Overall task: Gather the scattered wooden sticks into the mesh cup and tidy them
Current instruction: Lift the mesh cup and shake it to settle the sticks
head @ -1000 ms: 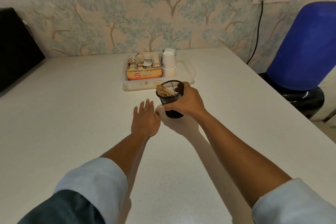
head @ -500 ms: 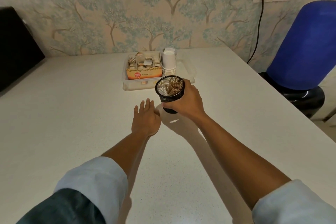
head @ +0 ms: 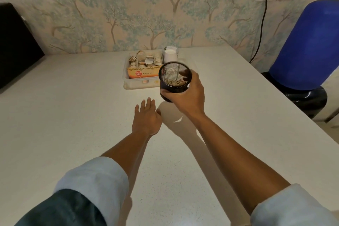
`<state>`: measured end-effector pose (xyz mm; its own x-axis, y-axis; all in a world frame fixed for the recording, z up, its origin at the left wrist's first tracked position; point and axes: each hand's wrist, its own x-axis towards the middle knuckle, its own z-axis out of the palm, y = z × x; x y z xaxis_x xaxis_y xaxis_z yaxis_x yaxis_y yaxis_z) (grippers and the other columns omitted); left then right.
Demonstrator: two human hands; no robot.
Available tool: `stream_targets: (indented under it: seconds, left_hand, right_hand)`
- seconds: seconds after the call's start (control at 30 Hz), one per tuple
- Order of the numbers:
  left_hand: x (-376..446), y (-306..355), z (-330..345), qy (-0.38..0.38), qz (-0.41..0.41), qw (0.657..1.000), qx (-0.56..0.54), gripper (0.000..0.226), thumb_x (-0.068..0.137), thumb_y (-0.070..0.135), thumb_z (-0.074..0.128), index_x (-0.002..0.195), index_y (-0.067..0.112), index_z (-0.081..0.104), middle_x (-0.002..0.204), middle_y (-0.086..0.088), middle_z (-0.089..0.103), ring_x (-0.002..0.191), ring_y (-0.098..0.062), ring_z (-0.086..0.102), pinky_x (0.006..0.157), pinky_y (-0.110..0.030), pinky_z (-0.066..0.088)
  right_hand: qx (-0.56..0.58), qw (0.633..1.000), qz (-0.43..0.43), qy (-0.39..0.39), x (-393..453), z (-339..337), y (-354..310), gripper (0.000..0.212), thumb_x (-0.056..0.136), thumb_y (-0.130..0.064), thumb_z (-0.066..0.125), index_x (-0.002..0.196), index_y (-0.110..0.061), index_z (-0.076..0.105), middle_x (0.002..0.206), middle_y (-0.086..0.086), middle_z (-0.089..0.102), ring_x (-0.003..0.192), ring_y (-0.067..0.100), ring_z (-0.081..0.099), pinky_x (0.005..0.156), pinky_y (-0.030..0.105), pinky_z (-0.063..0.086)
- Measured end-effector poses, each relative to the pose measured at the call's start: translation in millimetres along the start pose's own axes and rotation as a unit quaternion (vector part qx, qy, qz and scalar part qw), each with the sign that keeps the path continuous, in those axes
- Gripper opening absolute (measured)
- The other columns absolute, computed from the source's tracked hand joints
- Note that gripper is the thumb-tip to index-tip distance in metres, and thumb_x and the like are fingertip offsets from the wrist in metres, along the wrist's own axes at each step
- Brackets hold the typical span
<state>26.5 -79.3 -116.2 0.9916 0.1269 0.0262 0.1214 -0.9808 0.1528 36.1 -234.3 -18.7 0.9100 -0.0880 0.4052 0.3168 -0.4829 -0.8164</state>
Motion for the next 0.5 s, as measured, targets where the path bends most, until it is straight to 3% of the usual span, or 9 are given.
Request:
stream_targets:
  seconds: [0.17,0.3,0.43,0.5]
  left_hand:
    - [-0.5,1.5,-0.9,-0.001,-0.002,1.000,-0.003,0.059,0.107,0.037,0.015,0.160,0.013,0.013,0.168,-0.006,0.005,0.155,-0.027,0.002,0.125,-0.048,0.004]
    - [-0.3,2.0,0.0,-0.006,-0.008,1.000,-0.002,0.058,0.107,0.038,0.015,0.160,0.014,0.013,0.168,-0.006,0.004,0.155,-0.026,0.001,0.126,-0.048,0.003]
    - [0.8,1.2,-0.8,-0.005,-0.006,1.000,0.004,0.059,0.107,0.037,0.014,0.160,0.013,0.012,0.168,-0.006,0.004,0.155,-0.027,0.002,0.126,-0.048,0.003]
    - [-1.8,1.2,-0.3,-0.005,-0.002,1.000,0.005,0.058,0.107,0.036,0.015,0.160,0.012,0.014,0.168,-0.007,0.006,0.155,-0.027,0.003,0.125,-0.049,0.005]
  right_hand:
    - [-0.056,0.996,0.016,-0.063,1.2,1.0,8.0,0.097,0.049,-0.054,0.087,0.131,-0.023,0.044,0.124,-0.005,0.059,0.113,0.016,0.057,0.083,0.028,0.053]
    - [-0.033,0.998,0.010,-0.056,-0.2,0.5,4.4,0.098,0.050,-0.053,0.087,0.133,-0.024,0.044,0.127,-0.007,0.058,0.115,0.014,0.055,0.084,0.027,0.052]
    - [0.024,1.000,-0.001,0.013,3.5,-0.5,-8.4,0.092,0.050,-0.054,0.087,0.128,-0.026,0.046,0.121,-0.009,0.061,0.108,0.010,0.057,0.081,0.022,0.051]
    - [-0.020,0.999,0.009,-0.034,6.7,-0.1,-8.7,0.093,0.050,-0.054,0.087,0.129,-0.025,0.046,0.121,-0.008,0.062,0.110,0.014,0.059,0.081,0.025,0.051]
